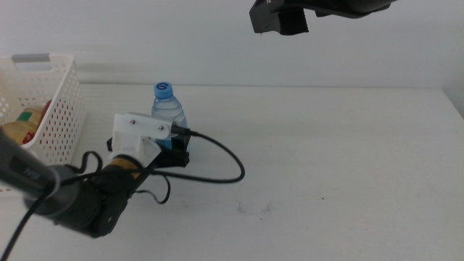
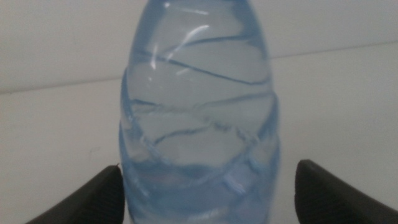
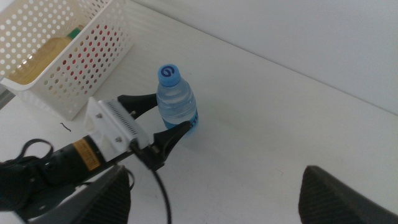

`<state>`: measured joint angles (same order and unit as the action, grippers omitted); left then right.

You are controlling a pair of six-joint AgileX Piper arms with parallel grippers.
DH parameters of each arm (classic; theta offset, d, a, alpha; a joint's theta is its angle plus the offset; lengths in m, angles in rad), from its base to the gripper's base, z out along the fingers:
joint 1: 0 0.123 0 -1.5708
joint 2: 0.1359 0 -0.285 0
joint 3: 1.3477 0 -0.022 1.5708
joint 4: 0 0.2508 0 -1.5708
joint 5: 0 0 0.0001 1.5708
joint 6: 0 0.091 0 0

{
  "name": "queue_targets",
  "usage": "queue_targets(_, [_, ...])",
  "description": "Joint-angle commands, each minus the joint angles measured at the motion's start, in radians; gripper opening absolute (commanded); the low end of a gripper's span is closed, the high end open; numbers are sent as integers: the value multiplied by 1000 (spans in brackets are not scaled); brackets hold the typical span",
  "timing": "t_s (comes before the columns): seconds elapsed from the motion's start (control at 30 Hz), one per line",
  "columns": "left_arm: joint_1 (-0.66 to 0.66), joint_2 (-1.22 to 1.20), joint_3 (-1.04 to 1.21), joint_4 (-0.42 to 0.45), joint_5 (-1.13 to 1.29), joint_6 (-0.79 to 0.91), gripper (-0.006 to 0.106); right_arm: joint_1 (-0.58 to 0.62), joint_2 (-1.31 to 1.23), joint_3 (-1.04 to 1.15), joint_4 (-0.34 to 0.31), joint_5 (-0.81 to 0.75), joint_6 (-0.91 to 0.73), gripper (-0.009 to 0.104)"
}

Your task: Use arms to grab the bottles and put them into the dustbin to the left of the table.

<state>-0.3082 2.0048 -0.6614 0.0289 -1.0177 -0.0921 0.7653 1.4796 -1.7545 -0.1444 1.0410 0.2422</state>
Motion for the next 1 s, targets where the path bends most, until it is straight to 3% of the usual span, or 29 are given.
queue_targets(0.0, [0,36,-50,-10,-14,-6,94,-8,-7,0,-7,-1,-2,88])
queue_targets(0.33, [0,143,-201,-62,10,17,94,-8,-7,0,-7,-1,-2,88])
queue_targets(0.43, [0,163,-219,-71,12,17,90,-8,-7,0,-7,-1,-2,88])
queue_targets(0.5, [1,156,-217,-71,17,17,79,-8,-7,0,-7,-1,-2,88])
queue_targets(0.6, [7,78,-187,-57,100,17,49,-8,-7,0,-7,-1,-2,88])
queue_targets(0.77, [7,-148,-174,-37,515,-30,0,-8,-7,0,-7,-1,-2,88])
queue_targets(0.97, [9,-473,-240,-29,1171,-35,-2,-8,-7,0,-7,-1,-2,88])
